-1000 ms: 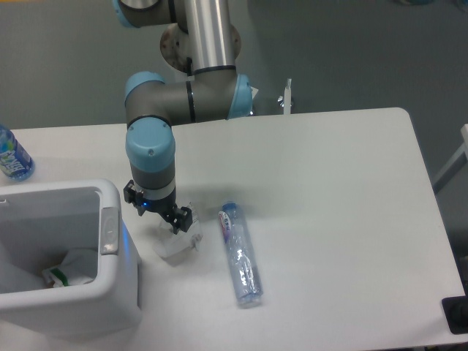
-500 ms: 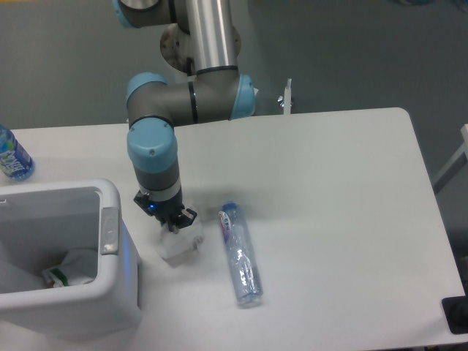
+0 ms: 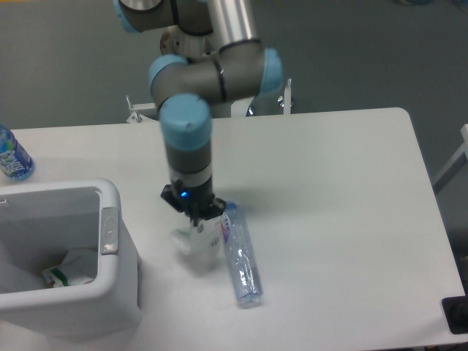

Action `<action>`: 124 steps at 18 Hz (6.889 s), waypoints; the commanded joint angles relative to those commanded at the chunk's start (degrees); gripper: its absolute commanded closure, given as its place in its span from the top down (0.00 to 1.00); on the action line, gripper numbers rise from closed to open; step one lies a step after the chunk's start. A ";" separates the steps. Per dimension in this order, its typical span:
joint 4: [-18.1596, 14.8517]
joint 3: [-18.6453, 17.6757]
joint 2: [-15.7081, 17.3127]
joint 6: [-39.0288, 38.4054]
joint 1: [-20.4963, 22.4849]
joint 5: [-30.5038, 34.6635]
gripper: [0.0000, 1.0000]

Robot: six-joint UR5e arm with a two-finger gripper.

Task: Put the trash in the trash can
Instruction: 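Lift the wrapper and carry it over the white trash bin, then open the gripper to drop the wrapper into the bin, then move the gripper over the clear plastic water bottle, then lower onto the bottle and close the gripper around it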

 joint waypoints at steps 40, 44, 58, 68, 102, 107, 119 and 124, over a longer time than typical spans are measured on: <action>3.60 16.17 -0.06 -29.00 -6.91 -30.70 0.00; 5.62 16.44 -1.56 -27.87 -7.80 -30.70 0.75; 5.36 16.35 -1.39 -27.68 -1.83 -23.67 1.00; 3.87 14.85 -7.87 -27.07 4.15 -11.55 1.00; 5.10 14.24 -29.07 -21.45 -1.21 6.48 0.78; 5.01 14.07 -28.63 -21.36 -1.21 6.92 0.60; 4.75 17.13 -24.25 -21.27 -0.95 7.45 0.55; 5.18 28.19 -20.81 -25.29 1.51 -1.57 0.55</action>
